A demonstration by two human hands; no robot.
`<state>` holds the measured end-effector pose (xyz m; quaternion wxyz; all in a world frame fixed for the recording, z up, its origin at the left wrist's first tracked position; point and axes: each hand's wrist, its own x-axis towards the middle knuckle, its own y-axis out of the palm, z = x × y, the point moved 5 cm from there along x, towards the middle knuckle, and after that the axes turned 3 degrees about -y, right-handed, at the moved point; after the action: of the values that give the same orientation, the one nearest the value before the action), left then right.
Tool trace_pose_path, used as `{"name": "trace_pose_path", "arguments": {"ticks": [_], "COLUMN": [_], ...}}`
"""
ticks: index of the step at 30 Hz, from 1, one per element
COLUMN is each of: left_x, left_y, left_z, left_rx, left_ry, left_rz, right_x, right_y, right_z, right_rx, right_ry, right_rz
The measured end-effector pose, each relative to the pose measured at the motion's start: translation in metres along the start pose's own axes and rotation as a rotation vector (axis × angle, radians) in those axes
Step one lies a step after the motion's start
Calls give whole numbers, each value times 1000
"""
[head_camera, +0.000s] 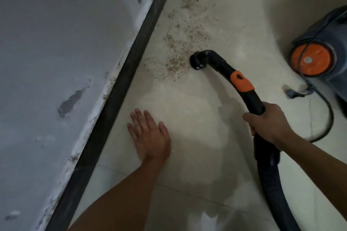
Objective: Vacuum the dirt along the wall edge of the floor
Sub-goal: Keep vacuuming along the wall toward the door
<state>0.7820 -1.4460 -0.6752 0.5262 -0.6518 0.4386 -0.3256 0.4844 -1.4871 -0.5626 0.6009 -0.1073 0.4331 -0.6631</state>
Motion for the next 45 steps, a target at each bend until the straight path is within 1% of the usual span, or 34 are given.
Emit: {"name": "trace_pose_path", "arguments": {"ticks": [5, 7, 9, 13, 16, 20, 24, 26, 29, 32, 34, 38, 42, 44, 45], "left_x": [-1, -2, 0, 1, 1, 0, -2, -2, -2, -1, -1, -3, -3, -4, -4], "left_y": [1, 1, 2, 1, 0, -1, -5, -6, -5, -5, -6, -7, -7, -5, -5], "left_z": [-1, 1, 1, 2, 1, 2, 2, 1, 1, 0, -1, 0, -1, 1, 2], "left_rx": [37, 61, 71, 83, 83, 73, 67, 65, 68, 65, 74, 61, 39, 40, 45], "left_ry": [-10, -5, -14, -33, -28, -17, -11, -9, -16, -25, -13, -3, -7, -8, -4], "left_rz": [21, 44, 60, 73, 72, 70, 69, 67, 68, 51, 33, 31, -6, -16, -23], "right_x": [-26, -27, -11, 34, 56, 47, 11, 3, 16, 48, 65, 54, 19, 17, 22], "right_y": [14, 13, 4, -11, -6, 8, 10, 8, 3, 6, 12, 29, 45, 46, 45], "right_z": [-15, -21, -22, -7, 14, 30, 11, 3, 9, 27, 41, 55, 34, 28, 30], "right_rx": [-90, -106, -121, -141, -114, -85, -121, -148, -161, -166, -153, -118, -184, -178, -159], "right_ry": [-81, -93, -99, -118, -140, -139, -73, -49, -98, -174, -205, -253, -259, -240, -243], "right_rz": [133, 156, 140, 36, 40, 127, 250, 277, 205, 88, 52, 138, 277, 297, 276]}}
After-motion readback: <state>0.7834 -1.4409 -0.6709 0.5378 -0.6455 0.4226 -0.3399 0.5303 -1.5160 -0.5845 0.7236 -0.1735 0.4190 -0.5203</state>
